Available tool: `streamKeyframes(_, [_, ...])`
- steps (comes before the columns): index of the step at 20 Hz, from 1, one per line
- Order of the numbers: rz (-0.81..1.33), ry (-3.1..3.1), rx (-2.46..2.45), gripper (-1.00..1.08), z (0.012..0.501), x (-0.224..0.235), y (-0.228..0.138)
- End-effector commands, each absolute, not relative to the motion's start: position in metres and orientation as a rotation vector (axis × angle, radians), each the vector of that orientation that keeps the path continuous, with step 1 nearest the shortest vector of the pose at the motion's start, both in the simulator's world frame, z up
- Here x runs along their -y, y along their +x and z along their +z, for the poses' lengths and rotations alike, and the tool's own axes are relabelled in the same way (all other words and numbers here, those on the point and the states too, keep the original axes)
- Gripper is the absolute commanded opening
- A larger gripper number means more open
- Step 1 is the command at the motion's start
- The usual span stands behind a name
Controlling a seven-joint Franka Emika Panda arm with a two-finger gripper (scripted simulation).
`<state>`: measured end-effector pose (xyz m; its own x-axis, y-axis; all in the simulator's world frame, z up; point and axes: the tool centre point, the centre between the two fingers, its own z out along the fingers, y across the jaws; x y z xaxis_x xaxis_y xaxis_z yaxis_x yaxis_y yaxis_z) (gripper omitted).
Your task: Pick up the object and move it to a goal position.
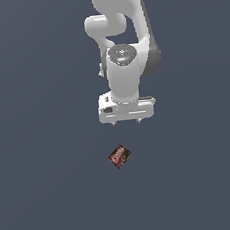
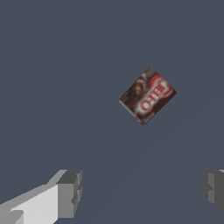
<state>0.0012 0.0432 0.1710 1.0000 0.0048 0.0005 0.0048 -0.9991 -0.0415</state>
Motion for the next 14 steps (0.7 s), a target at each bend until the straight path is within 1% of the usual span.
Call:
streamKeyframes(1, [0.0,-3.1,-0.004,1.0,0.17,-0.043,0.002])
streamKeyframes(14, [0.008,-3.087,-0.306,1.0,0.148,-0.034,0.023])
